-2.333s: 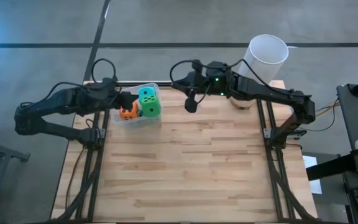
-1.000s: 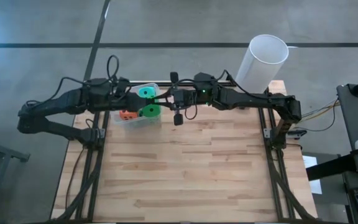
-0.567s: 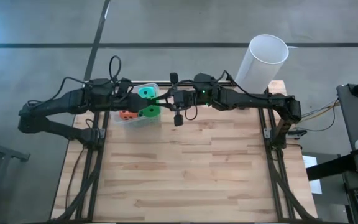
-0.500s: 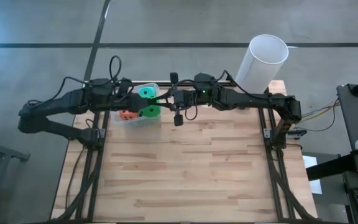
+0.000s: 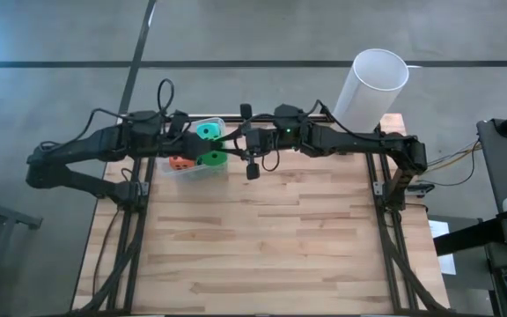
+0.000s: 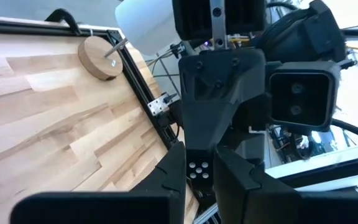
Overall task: Pick & Place Dice
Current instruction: Put the small black dice into the transparent bin
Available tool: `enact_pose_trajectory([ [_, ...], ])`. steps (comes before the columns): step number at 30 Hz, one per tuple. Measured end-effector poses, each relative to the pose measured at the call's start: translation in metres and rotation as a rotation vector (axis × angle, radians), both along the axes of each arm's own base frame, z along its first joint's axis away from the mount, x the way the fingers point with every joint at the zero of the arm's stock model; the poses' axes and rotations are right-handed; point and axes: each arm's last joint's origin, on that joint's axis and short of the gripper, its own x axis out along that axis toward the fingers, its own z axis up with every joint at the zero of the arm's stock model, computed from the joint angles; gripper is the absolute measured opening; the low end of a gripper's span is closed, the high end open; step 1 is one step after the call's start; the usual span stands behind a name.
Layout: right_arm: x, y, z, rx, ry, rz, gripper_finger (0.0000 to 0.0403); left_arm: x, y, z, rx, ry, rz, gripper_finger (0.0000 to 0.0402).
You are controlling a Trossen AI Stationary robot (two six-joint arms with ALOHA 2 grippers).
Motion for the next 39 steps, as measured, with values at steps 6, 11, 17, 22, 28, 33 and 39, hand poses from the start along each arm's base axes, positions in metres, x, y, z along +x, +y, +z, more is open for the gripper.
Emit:
enact_pose_trajectory([
  [6, 0.000, 0.001, 0.001, -0.023, -0.002, -0.005, 0.0134, 0.000, 0.000, -0.001, 0.001, 0.006, -0.002, 0.0051],
  [11, -0.005, 0.002, 0.006, -0.023, -0.009, -0.007, 0.0163, -0.001, 0.000, 0.000, 0.021, 0.005, -0.008, 0.0051],
  [17, -0.021, 0.005, 0.024, -0.022, -0.014, -0.006, 0.0181, -0.013, 0.004, 0.004, 0.052, 0.003, 0.011, 0.0051],
  [22, -0.035, 0.007, 0.033, 0.014, 0.020, -0.006, 0.0185, -0.031, 0.010, -0.001, 0.089, 0.107, 0.101, 0.0051],
  [28, -0.048, 0.009, 0.039, 0.039, 0.067, -0.008, 0.0180, -0.054, 0.020, -0.026, 0.140, 0.449, 0.309, 0.0051],
  [33, -0.052, 0.008, 0.041, 0.040, 0.079, -0.058, 0.0178, -0.062, 0.027, -0.050, 0.128, 0.734, 0.491, 0.0051],
  [39, -0.052, 0.008, 0.041, 0.040, 0.080, -0.060, 0.0183, -0.054, 0.040, -0.080, 0.061, 0.876, 0.585, 0.0051],
])
